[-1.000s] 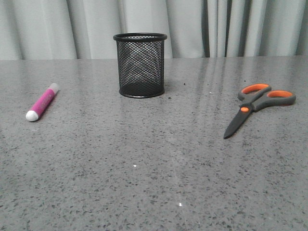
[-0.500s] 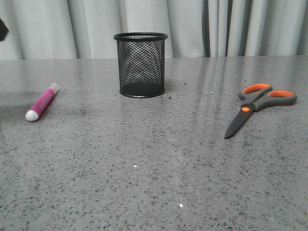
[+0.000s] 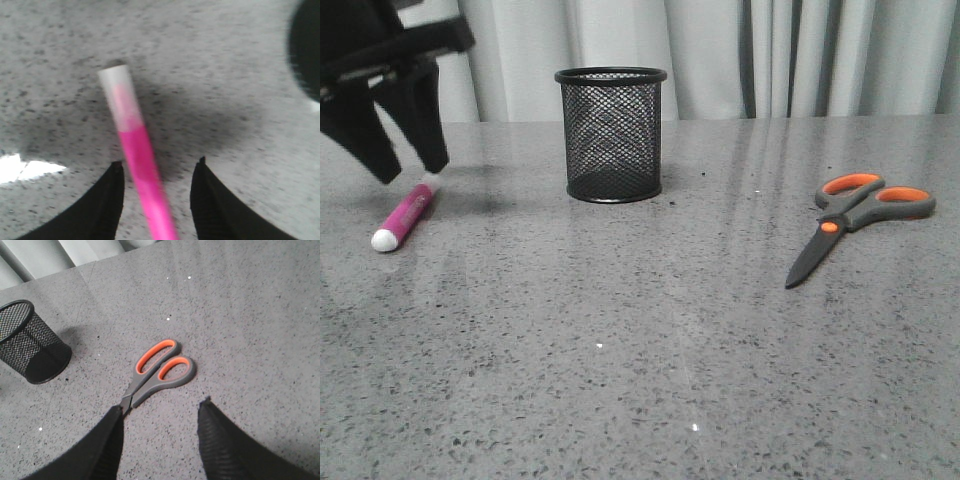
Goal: Put pen and scissors into bin
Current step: 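Lower the left gripper onto the pink highlighter and close it, then lift the pink highlighter upright with the left gripper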
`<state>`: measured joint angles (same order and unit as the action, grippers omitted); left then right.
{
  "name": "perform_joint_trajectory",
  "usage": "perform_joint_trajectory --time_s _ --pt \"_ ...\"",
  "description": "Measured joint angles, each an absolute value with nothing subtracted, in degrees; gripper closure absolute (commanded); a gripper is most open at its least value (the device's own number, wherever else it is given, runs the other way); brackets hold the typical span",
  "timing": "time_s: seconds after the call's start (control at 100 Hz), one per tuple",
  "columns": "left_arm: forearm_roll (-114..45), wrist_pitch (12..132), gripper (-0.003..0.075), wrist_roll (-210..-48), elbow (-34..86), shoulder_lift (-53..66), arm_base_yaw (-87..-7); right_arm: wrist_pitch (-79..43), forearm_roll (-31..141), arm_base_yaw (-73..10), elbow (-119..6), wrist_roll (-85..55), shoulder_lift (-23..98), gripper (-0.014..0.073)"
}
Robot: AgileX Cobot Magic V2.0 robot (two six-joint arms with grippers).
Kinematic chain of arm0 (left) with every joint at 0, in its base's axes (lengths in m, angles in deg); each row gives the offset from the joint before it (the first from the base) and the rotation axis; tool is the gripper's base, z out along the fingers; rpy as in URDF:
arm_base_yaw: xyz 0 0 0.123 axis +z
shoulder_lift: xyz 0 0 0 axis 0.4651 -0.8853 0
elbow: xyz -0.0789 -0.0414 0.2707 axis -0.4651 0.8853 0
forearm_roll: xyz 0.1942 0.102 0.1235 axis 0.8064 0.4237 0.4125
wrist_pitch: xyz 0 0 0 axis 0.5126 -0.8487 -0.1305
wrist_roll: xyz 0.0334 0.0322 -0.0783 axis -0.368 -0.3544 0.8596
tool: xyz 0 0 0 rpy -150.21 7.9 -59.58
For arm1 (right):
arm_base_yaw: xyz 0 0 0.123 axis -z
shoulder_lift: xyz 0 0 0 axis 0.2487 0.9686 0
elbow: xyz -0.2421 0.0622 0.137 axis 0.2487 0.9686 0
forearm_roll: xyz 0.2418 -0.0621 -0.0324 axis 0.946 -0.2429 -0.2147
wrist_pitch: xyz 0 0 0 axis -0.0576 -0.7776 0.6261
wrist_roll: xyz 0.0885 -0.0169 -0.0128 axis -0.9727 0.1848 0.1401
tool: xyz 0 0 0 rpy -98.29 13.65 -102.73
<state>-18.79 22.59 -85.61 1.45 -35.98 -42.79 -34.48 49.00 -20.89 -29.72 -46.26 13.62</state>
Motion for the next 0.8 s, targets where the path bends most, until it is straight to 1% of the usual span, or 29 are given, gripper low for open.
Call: perform_joint_trajectory --time_s 0.28,0.47,0.52,0.56,0.59,0.67,0.8 --pt "-15.8 22.79 0.0444 -82.93 1.31 -38.26 -42.79 -34.86 50.37 -20.89 -29.72 -46.26 13.62 0.0285" --pt "-15.42 23.0 0.0463 -82.26 0.77 -39.45 -43.31 -35.21 50.59 -20.89 -29.72 -46.26 13.62 0.0285" --pt "-15.15 23.0 0.0491 -82.15 0.58 -39.55 -43.72 -35.33 50.59 -20.89 -29.72 -46.26 13.62 0.0285" --pt "-14.64 23.12 0.0536 -82.15 0.53 -39.65 -44.22 -35.69 50.59 -20.89 -29.72 -46.26 13.62 0.0285" --pt "-14.14 23.12 0.0578 -82.15 0.48 -39.77 -44.59 -35.83 50.59 -20.89 -29.72 -46.26 13.62 0.0285" --pt "-12.15 23.34 0.0741 -82.15 0.39 -39.85 -45.91 -36.29 50.59 -20.89 -29.72 -46.26 13.62 0.0285" --pt "-10.13 24.57 0.0739 -83.86 0.39 -39.74 -47.78 -37.14 50.59 -20.89 -29.72 -46.26 13.62 0.0285"
